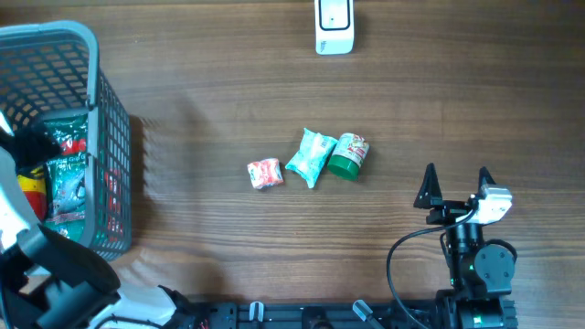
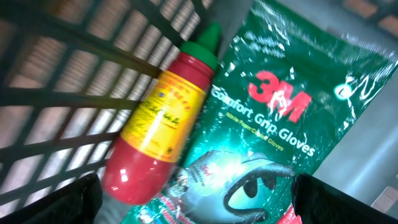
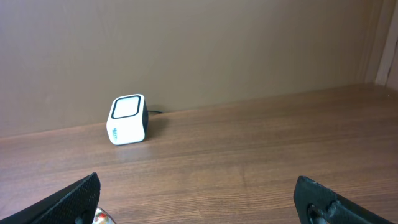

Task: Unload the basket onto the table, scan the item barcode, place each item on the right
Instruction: 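Reach the left gripper into the basket and grasp the chili sauce bottle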

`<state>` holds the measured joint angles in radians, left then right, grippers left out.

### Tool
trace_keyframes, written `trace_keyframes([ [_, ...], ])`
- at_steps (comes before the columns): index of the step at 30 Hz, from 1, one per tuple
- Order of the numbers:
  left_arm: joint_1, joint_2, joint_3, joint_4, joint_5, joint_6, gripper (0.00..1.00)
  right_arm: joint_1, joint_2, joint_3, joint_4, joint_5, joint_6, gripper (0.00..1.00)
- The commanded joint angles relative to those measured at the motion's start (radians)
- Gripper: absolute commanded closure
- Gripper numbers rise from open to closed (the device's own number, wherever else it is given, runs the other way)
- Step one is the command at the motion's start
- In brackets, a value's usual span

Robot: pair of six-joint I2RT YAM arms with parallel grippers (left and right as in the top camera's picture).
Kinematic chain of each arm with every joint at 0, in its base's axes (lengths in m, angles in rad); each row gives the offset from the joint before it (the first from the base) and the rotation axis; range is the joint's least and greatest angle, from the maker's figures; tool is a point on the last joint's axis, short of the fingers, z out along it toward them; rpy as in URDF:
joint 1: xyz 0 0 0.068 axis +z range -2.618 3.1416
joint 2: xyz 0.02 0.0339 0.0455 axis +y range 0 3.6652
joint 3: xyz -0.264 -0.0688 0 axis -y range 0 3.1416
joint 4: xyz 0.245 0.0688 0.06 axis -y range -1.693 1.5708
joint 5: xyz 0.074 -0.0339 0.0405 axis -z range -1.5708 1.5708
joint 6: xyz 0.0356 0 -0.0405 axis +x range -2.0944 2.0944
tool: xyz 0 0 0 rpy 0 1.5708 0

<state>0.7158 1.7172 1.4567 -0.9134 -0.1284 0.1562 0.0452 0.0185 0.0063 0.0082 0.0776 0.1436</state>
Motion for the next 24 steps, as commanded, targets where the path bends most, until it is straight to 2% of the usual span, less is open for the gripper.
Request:
trace_keyframes([
  [1, 0.025, 0.072, 0.0, 0.011, 0.042, 0.098, 0.0, 0.0, -0.002, -0.001, 0.005, -0.016, -0.013, 0.0],
  [3, 0.042, 0.117, 0.0, 0.016, 0.042, 0.129, 0.0, 0.0, -0.002, -0.001, 0.005, -0.016, -0.013, 0.0],
  [9, 0.079, 0.202, 0.0, 0.074, -0.034, 0.129, 0.0, 0.0, -0.002, -0.001, 0.005, -0.016, -0.013, 0.0],
  [14, 0.092, 0.252, 0.0, 0.098, -0.033, 0.129, 0.02, 0.0, -0.001, -0.001, 0.005, -0.016, -0.013, 0.0],
  [17, 0.094, 0.309, 0.0, 0.094, -0.031, 0.129, 0.14, 0.0, -0.001, -0.001, 0.005, -0.016, -0.013, 0.0],
  [19, 0.094, 0.335, 0.0, 0.086, -0.016, 0.129, 0.16, 0.0, -0.001, -0.001, 0.005, -0.016, -0.013, 0.0],
  [23, 0.091, 0.353, 0.0, 0.087, 0.019, 0.129, 0.36, 0.0, -0.001, -0.001, 0.005, -0.016, -0.012, 0.0],
  [24, 0.089, 0.351, 0.001, 0.087, 0.019, 0.129, 0.38, 0.0, -0.001, -0.001, 0.005, -0.016, -0.013, 0.0],
])
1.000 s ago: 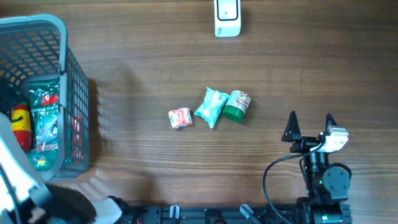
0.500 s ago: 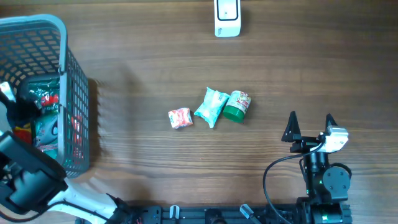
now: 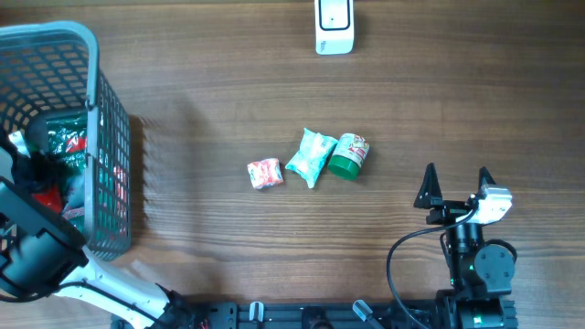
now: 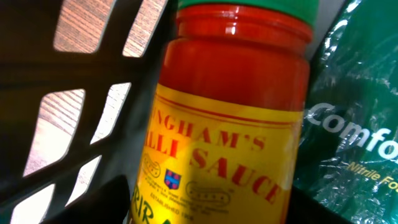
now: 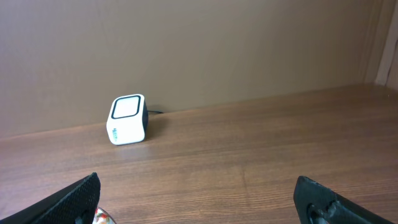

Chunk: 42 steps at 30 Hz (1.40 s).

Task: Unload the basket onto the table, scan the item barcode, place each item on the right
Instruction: 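Reach the left gripper into the basket and grasp the chili sauce bottle, then carry the chili sauce bottle with the left gripper and stand it on the table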

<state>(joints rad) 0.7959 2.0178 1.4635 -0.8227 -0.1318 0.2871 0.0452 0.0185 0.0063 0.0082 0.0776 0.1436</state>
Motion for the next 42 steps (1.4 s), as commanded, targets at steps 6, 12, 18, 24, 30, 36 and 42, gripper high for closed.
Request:
trace_keyframes([
  [6, -0.004, 0.014, 0.048, -0.021, 0.023, -0.007, 0.66, 0.0, -0.001, -0.001, 0.005, -0.016, -0.013, 0.0],
  [12, -0.062, -0.129, 0.127, -0.027, 0.055, -0.014, 0.64, 0.0, -0.001, -0.001, 0.005, -0.016, -0.013, 0.0],
  [18, -0.152, -0.337, 0.175, 0.02, 0.109, -0.043, 0.62, 0.0, -0.001, -0.001, 0.005, -0.016, -0.013, 0.0],
  [24, -0.269, -0.592, 0.175, 0.146, 0.156, -0.094, 0.59, 0.0, -0.001, -0.001, 0.005, -0.016, -0.013, 0.0],
  [30, -0.479, -0.8, 0.175, 0.18, 0.313, -0.138, 0.59, 0.0, -0.001, -0.001, 0.005, -0.016, -0.013, 0.0],
  [36, -0.808, -0.801, 0.175, 0.138, 0.37, -0.231, 0.58, 0.0, -0.001, -0.001, 0.005, -0.016, -0.013, 0.0],
  [42, -1.081, -0.608, 0.174, 0.046, 0.367, -0.349, 0.59, 0.0, -0.001, -0.001, 0.005, -0.016, -0.013, 0.01],
])
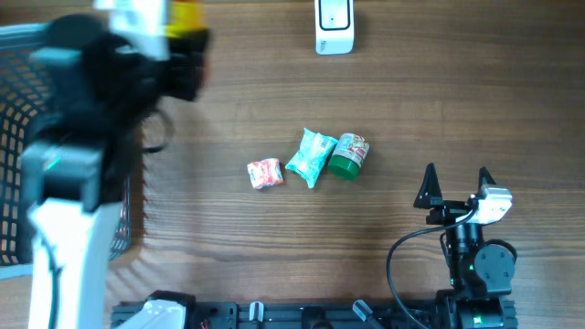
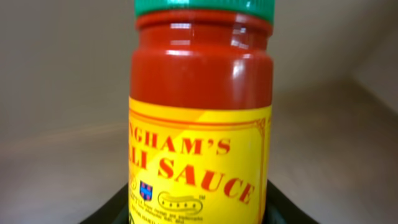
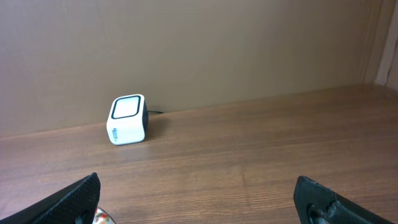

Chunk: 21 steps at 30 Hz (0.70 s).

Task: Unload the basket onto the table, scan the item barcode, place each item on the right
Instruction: 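Carry the chili sauce bottle with the left gripper and stand it on the table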

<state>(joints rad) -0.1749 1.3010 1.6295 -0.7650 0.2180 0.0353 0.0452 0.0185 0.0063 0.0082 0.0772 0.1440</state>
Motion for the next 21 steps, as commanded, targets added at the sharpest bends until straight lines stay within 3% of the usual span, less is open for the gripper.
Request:
trace_keyframes([
  [1, -0.139, 0.147, 0.008, -0.012, 0.017, -0.114, 0.6, 0.0, -0.001, -0.001, 0.005, -0.016, -0.013, 0.0],
  [9, -0.26, 0.447, 0.008, -0.12, -0.05, -0.206, 0.6, 0.0, -0.001, -0.001, 0.005, -0.016, -0.013, 0.0],
  [10, -0.26, 0.478, 0.008, -0.159, -0.06, -0.222, 0.65, 0.0, -0.001, -0.001, 0.005, -0.016, -0.013, 0.0],
  [12, -0.26, 0.543, 0.007, -0.231, -0.059, -0.339, 0.68, 0.0, -0.001, -0.001, 0.005, -0.016, -0.013, 0.0],
  [16, -0.286, 0.639, 0.007, -0.276, -0.058, -0.465, 0.64, 0.0, -0.001, -0.001, 0.005, -0.016, -0.013, 0.0],
  [21, -0.343, 0.722, -0.004, -0.284, -0.056, -0.489, 0.62, 0.0, -0.001, -0.001, 0.005, -0.016, -0.013, 0.0],
])
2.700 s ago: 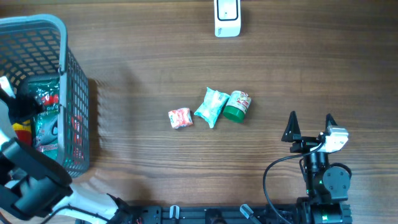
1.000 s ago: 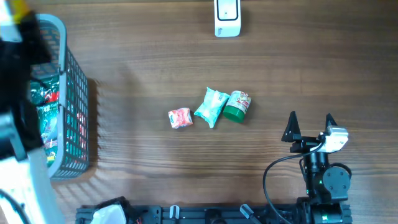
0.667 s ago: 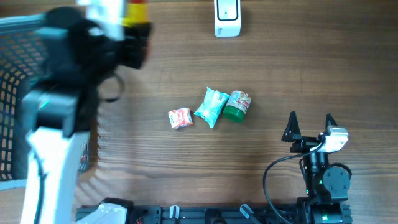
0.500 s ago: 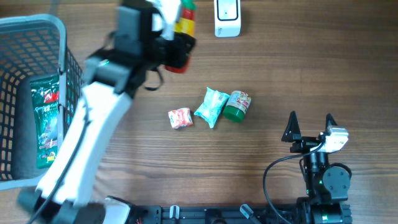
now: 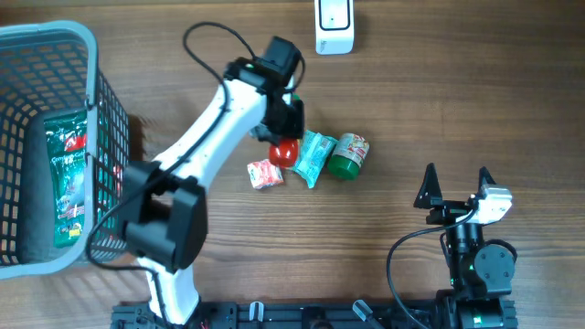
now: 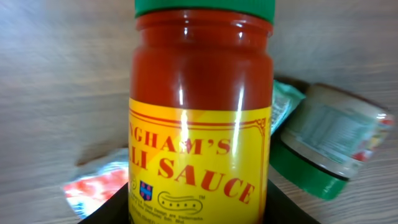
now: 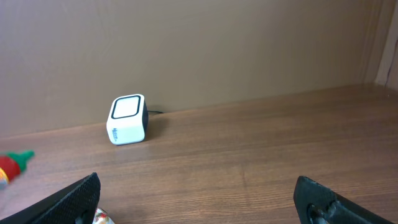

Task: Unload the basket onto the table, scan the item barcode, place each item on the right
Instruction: 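Carry the chili sauce bottle with the left gripper and stand it on the table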

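Observation:
My left gripper is shut on a red chili sauce bottle with a yellow label and a green cap. It holds the bottle low over the cluster of items at mid table, cap pointing down at them. The bottle's red body shows beside the teal packet. The white barcode scanner stands at the table's far edge and also shows in the right wrist view as the scanner. My right gripper rests open at the near right, with nothing between its fingers.
A red-and-white packet and a green-lidded jar lie next to the teal packet. A grey basket at the left holds a green gloves pack. The left arm reaches across the table's left half.
The left gripper, still shut on the sauce bottle, was high near the back left of the table. Now it is low over the item cluster at mid table. The right arm has not moved.
The left gripper was open over the sauce bottle and gloves pack in the basket. Then it was close around the bottle there. Later it held the bottle outside the basket, up near the back left. Now the bottle is over the mid-table items.

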`<state>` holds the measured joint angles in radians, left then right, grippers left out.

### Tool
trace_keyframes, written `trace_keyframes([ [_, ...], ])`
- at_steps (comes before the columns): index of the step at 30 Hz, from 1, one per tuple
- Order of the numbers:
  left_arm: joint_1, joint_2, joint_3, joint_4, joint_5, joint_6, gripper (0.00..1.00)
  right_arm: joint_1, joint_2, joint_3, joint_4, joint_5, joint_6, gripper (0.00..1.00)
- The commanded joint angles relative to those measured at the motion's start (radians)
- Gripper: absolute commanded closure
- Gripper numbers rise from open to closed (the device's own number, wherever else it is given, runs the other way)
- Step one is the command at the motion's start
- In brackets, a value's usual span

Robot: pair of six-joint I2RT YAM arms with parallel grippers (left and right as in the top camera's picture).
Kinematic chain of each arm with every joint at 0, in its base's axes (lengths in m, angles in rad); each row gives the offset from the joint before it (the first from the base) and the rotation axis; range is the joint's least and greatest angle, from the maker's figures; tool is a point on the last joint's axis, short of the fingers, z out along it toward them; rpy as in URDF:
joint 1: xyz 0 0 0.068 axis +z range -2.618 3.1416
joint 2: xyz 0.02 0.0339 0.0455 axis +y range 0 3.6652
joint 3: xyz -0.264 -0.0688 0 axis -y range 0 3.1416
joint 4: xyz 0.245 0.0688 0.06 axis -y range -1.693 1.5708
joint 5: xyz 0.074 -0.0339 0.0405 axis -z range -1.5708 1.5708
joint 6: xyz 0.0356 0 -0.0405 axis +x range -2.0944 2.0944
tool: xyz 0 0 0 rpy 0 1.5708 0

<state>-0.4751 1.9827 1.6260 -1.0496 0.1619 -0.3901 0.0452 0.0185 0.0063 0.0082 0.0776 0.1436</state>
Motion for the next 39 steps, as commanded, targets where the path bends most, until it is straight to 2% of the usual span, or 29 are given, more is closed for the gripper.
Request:
trace_keyframes([
  [1, -0.054, 0.053, -0.011, 0.002, -0.011, -0.065, 0.62, 0.0, -0.001, -0.001, 0.005, -0.016, -0.013, 0.0],
  [7, -0.068, 0.067, -0.171, 0.085, -0.056, -0.181, 0.6, 0.0, -0.001, -0.001, 0.005, -0.016, -0.013, 0.0],
  [12, -0.071, 0.067, -0.301, 0.205, -0.055, -0.248, 0.5, 0.0, -0.001, -0.001, 0.005, -0.016, -0.013, 0.0],
  [15, -0.077, 0.064, -0.299, 0.212, -0.055, -0.247, 0.45, 0.0, -0.001, -0.001, 0.005, -0.016, -0.013, 0.0],
  [16, -0.078, 0.055, -0.292, 0.212, -0.055, -0.246, 0.4, 0.0, -0.001, -0.001, 0.005, -0.016, -0.013, 0.0],
  [17, -0.077, 0.047, -0.286, 0.209, -0.055, -0.247, 0.29, 0.0, -0.001, -0.001, 0.005, -0.016, -0.013, 0.0],
  [21, -0.077, -0.031, -0.24, 0.193, -0.059, -0.236, 0.0, 0.0, -0.001, -0.001, 0.005, -0.016, -0.013, 0.0],
  [26, -0.077, -0.194, -0.102, 0.135, -0.148, -0.141, 0.0, 0.0, -0.001, -0.001, 0.005, -0.016, -0.013, 0.0],
  [30, -0.077, -0.375, -0.004, 0.211, -0.174, 0.046, 0.0, 0.0, -0.001, -0.001, 0.005, -0.016, -0.013, 0.0],
  [33, -0.076, -0.476, -0.004, 0.242, -0.309, 0.202, 0.0, 0.0, -0.001, -0.001, 0.005, -0.016, -0.013, 0.0],
  [36, -0.042, -0.57, -0.003, 0.248, -0.56, 0.184, 0.0, 0.0, -0.001, -0.001, 0.005, -0.016, -0.013, 0.0],
  [39, 0.085, -0.682, -0.003, 0.253, -0.662, 0.112, 0.0, 0.0, -0.001, -0.001, 0.005, -0.016, -0.013, 0.0],
])
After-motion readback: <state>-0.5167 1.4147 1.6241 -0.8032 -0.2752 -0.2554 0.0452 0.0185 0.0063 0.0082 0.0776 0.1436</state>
